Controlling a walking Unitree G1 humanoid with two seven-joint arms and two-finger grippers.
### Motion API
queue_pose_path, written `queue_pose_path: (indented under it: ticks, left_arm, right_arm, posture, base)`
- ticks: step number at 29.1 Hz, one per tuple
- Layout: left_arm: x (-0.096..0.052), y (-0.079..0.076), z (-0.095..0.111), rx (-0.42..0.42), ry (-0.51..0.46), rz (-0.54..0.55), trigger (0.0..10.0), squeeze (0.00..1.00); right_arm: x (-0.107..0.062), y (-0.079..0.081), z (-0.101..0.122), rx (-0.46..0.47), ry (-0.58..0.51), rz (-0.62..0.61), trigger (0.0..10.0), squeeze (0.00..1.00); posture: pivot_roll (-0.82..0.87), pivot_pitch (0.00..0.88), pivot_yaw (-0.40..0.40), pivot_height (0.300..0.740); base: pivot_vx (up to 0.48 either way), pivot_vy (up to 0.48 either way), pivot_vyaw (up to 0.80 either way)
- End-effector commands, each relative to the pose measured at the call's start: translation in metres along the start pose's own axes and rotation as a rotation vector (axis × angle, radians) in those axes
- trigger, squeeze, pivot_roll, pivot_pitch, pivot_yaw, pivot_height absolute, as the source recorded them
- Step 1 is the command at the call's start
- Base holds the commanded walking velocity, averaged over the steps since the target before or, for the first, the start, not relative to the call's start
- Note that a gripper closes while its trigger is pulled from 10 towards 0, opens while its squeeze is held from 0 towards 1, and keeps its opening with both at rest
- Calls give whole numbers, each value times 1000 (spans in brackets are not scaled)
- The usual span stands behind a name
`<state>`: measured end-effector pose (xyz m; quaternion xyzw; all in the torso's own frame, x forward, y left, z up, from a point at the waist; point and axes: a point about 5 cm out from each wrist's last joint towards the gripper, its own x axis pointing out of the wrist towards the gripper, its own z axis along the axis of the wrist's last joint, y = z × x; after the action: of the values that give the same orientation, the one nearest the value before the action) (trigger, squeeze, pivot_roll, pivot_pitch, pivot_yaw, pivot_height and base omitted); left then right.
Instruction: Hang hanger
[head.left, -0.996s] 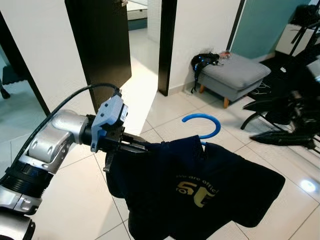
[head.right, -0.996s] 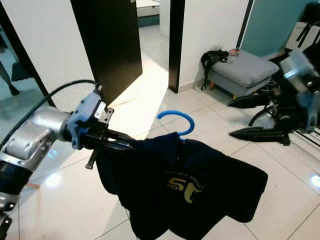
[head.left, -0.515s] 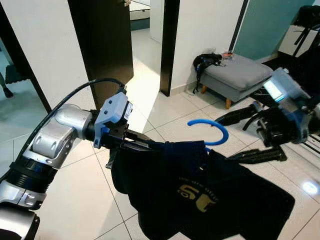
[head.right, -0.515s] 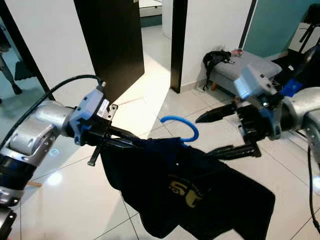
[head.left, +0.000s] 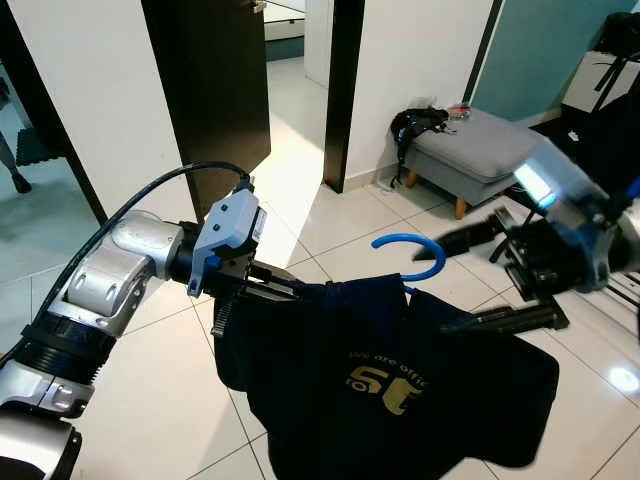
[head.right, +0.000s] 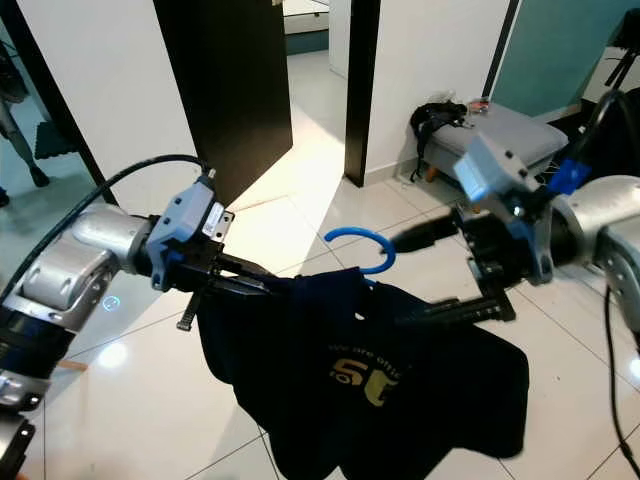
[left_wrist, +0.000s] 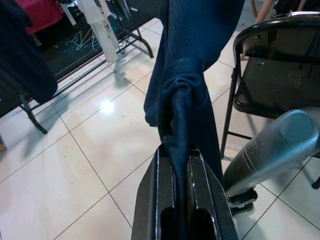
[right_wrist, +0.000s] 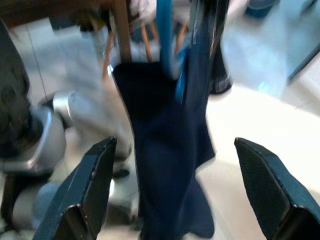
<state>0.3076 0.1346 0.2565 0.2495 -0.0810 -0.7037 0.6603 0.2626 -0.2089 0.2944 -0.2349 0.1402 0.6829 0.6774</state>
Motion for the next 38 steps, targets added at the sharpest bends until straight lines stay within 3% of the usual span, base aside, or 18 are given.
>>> queue_pose_path:
  ticks: [1, 2, 3, 4, 5, 8, 28, 29, 38]
  left_arm:
    - [0, 5, 8, 36, -19, 16, 10000, 0]
    - [1, 5, 9, 38, -22, 17, 10000, 0]
    - [1, 5, 9, 38, -22, 17, 10000, 0]
    - [1, 6, 10, 41, -29, 24, 10000, 0]
    - [2, 6, 10, 42, -32, 24, 10000, 0]
    - [3, 6, 11, 44, -38, 23, 10000, 0]
    - [1, 7, 28, 45, -148, 24, 10000, 0]
    - [1, 7, 29, 39, -159, 22, 10000, 1000]
    - [-17, 17, 8, -70, -140, 162, 10000, 1000]
  right_arm:
    - [10, 3, -8, 4, 81, 9, 7686, 0]
    - [12, 4, -10, 13, 95, 6, 4902, 0]
    - [12, 4, -10, 13, 95, 6, 4902, 0]
    - [15, 4, -12, 30, 99, 9, 1608, 0]
    - [16, 5, -13, 34, 99, 10, 745, 0]
    - [18, 4, -14, 39, 100, 3, 0, 0]
    - [18, -2, -18, 41, 102, -80, 0, 0]
    - [19, -2, -18, 41, 98, -83, 0, 0]
    - [20, -6, -42, 127, 74, -186, 0, 0]
  posture:
    - [-24, 46, -12, 740]
    - [-23, 43, -10, 740]
    - [-23, 43, -10, 740]
    - [-23, 45, -10, 740]
    - [-23, 45, -10, 740]
    - [-23, 44, -10, 740]
    - [-22, 50, -8, 740]
    - [-22, 50, -8, 740]
    - [-23, 53, -10, 740]
  base:
    - [0, 0, 0]
    - [0, 0, 0]
    - [0, 0, 0]
    - [0, 0, 0]
    - [0, 0, 0]
    - [0, 0, 0]
    - [0, 0, 0]
    - [0, 0, 0]
    - [0, 0, 0]
